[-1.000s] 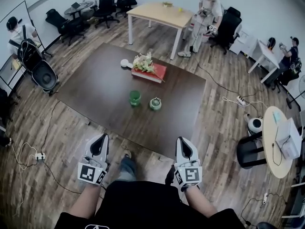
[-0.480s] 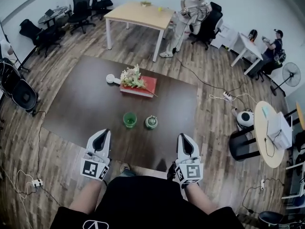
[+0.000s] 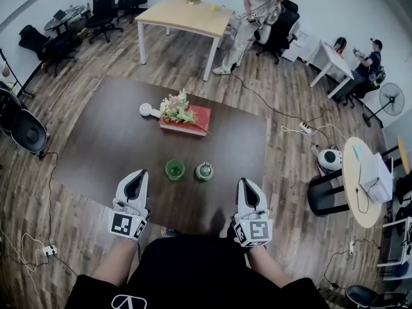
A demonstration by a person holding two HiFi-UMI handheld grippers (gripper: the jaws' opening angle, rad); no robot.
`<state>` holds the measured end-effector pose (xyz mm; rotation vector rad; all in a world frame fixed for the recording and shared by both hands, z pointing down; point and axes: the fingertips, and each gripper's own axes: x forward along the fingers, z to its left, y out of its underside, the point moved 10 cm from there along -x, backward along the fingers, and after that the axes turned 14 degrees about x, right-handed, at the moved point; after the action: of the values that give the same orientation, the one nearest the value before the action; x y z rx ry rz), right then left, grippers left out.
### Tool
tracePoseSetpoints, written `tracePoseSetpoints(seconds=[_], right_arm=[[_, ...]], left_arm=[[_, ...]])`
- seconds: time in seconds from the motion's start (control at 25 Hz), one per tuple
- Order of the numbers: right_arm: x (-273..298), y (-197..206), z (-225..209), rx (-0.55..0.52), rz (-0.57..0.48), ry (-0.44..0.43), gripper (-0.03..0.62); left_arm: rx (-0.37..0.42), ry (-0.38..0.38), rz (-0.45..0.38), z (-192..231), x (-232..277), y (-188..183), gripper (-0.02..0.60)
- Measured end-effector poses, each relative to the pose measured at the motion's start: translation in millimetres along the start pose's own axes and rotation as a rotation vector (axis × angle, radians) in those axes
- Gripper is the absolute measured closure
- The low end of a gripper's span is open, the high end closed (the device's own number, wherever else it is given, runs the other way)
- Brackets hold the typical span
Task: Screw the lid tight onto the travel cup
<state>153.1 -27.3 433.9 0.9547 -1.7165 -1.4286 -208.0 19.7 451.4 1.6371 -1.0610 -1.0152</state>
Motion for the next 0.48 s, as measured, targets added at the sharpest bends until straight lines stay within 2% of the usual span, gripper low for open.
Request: tracePoseSetpoints(seconds=[0.12,0.2,0.24,0.28,0.32,0.44,0.48], right_arm=[[7.7,0.1,-8.4,0.003,0.014,-0.025,0.586],[10.6,-2.4,-14.3,0.001,0.018,-0.041,0.586],[12.5,-3.3,-17.5,0.003,0.020,-0.046,0.586],[15.0,-3.9,-20.3,0.007,0.023,-0.049,0.586],[17.6,-4.2,-22.5,0.011,0.025,-0.053,0.586],[24.0,-1.8,-25.2,0.010,0.031,-0.081,0.586],[28.4,-0.5,-25.7,0.010,0.032,-0.093,0.557]], left_arm=[[0.001,-0.014,-0.013,-7.3,6.7,-0.9,0.581],[0.010,0.007,-0.039,-14.6,11.7,-3.4,0.580],[0.020,0.021,-0.050,-18.0,16.1,-4.0,0.447],[0.029,0.029,-0.057,-20.4,21.5,-4.1,0.064],[0.035,0.031,-0.065,-21.9,26.4,-4.2,0.002],[0.063,0.060,-0.032,-28.6,31.7,0.9,0.002],[0.075,0.073,-0.016,-31.0,32.8,3.6,0.002]])
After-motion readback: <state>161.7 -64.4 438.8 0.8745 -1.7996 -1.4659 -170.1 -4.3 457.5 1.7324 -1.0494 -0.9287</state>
